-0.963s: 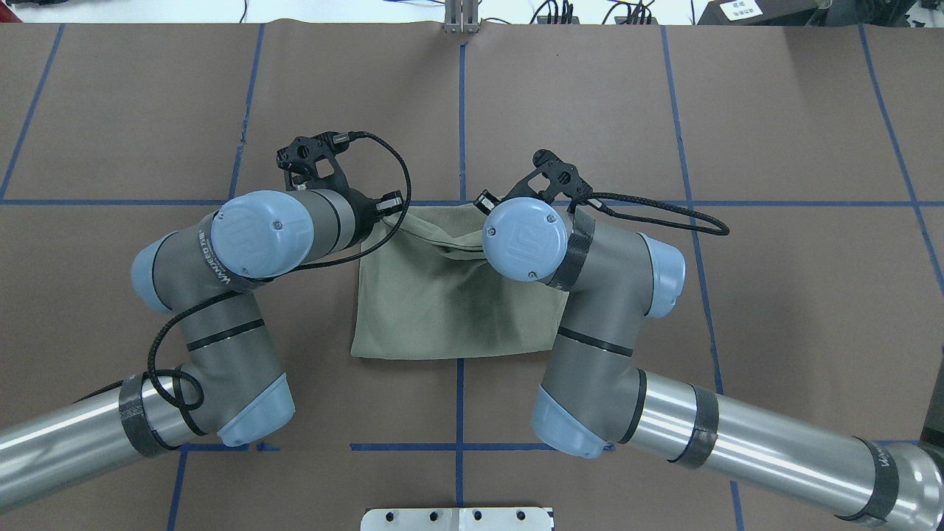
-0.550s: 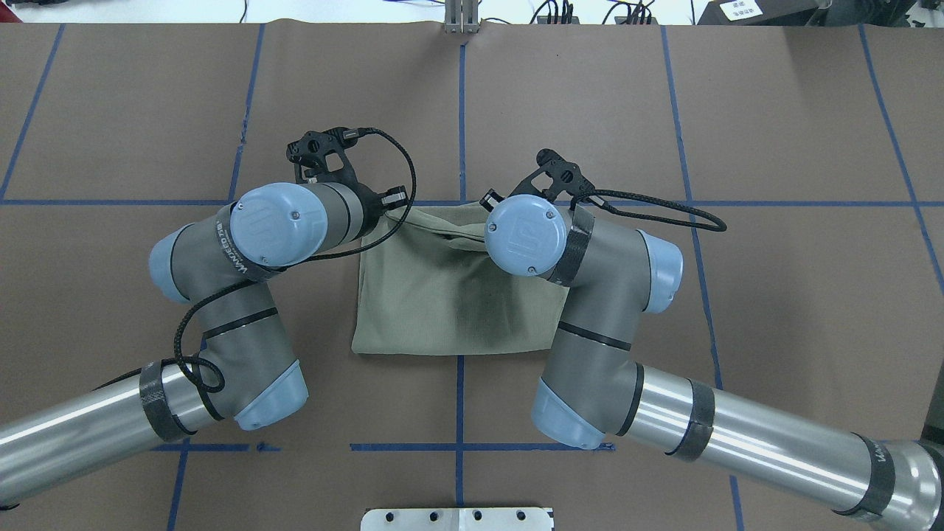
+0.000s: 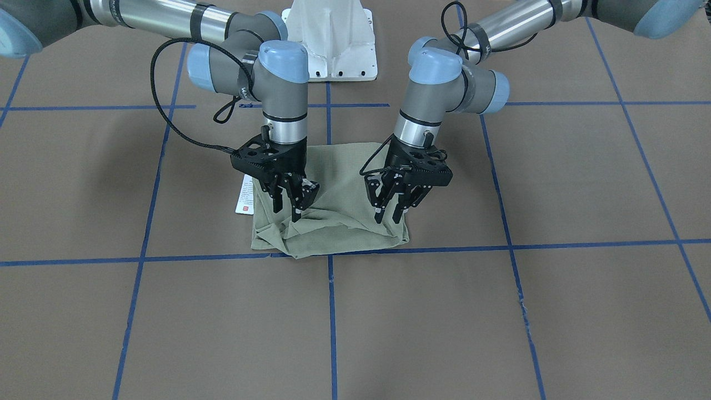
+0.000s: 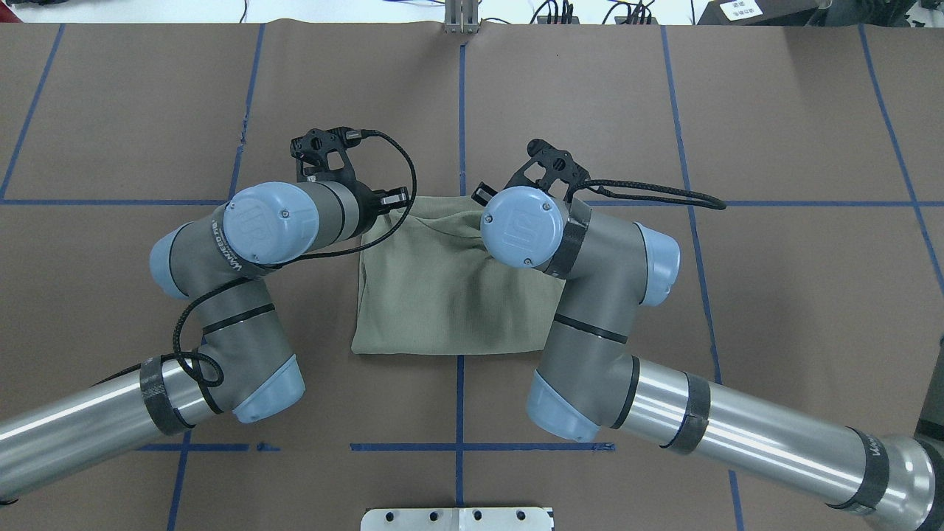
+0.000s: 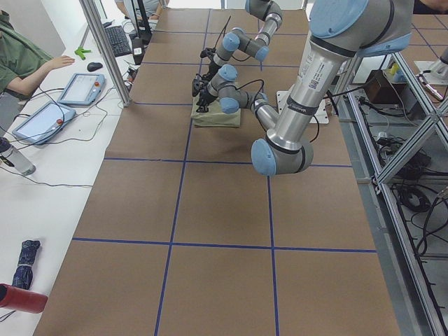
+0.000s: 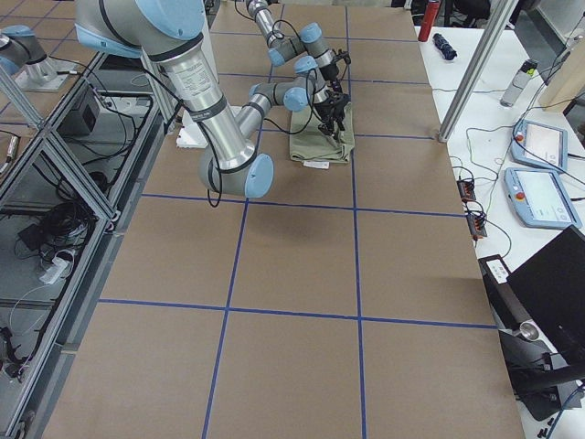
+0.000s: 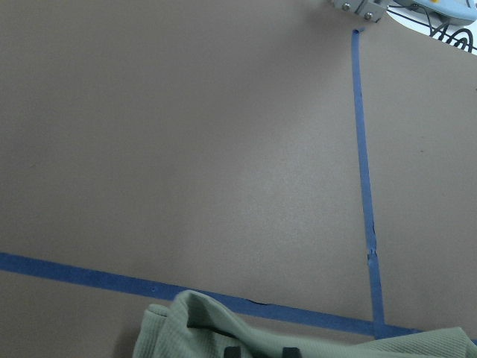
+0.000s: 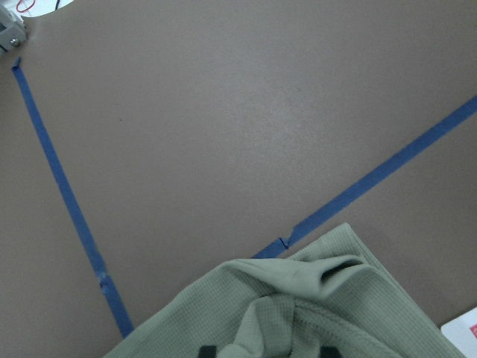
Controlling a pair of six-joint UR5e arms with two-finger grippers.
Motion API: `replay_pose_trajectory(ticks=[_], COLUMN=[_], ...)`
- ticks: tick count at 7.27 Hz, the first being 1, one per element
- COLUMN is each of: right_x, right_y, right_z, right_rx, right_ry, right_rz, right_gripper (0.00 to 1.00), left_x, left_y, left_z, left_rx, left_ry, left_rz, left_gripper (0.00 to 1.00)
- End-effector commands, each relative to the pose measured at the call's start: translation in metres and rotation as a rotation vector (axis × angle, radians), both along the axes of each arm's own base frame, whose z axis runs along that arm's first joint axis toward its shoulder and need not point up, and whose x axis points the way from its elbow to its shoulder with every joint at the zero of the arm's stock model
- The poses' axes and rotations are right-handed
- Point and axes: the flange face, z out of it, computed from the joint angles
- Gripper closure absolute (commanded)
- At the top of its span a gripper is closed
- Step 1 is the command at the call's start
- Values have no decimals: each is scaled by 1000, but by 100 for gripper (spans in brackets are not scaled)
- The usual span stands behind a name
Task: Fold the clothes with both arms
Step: 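Lift the near edge with both grippers and fold it away from the robot, then release the folded edge and raise both grippers above the shirt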
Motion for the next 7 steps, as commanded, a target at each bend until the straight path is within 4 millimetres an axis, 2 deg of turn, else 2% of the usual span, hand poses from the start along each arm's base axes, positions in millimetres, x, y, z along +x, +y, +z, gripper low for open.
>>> replay_pose_trajectory(ticks=[1, 2, 3, 4, 5, 6, 7], right_x=[-6, -36, -49, -60, -59, -56, -49], right_y=[10, 43, 44, 39, 34, 18, -14], right_z=[-12, 3, 16, 30, 36, 48, 62], right_rx=[42, 63, 90, 111, 135, 122, 104], right_ry=[13, 59, 112, 178, 223, 248, 292], right_rz=[-68, -115, -97, -145, -182, -165, -140], right_gripper=[0, 0, 0, 0, 0, 0, 0], left_x=[-44, -46, -46, -46, -46, -46, -46], left_y=[-1, -2, -2, -2, -2, -1, -1], left_z=[9, 10, 10, 10, 11, 11, 11], left_rx=[59, 60, 60, 57, 55, 56, 56], left_ry=[-9, -10, -10, -8, -9, -8, -8], left_rz=[120, 118, 118, 117, 116, 116, 116], left_gripper=[0, 0, 0, 0, 0, 0, 0])
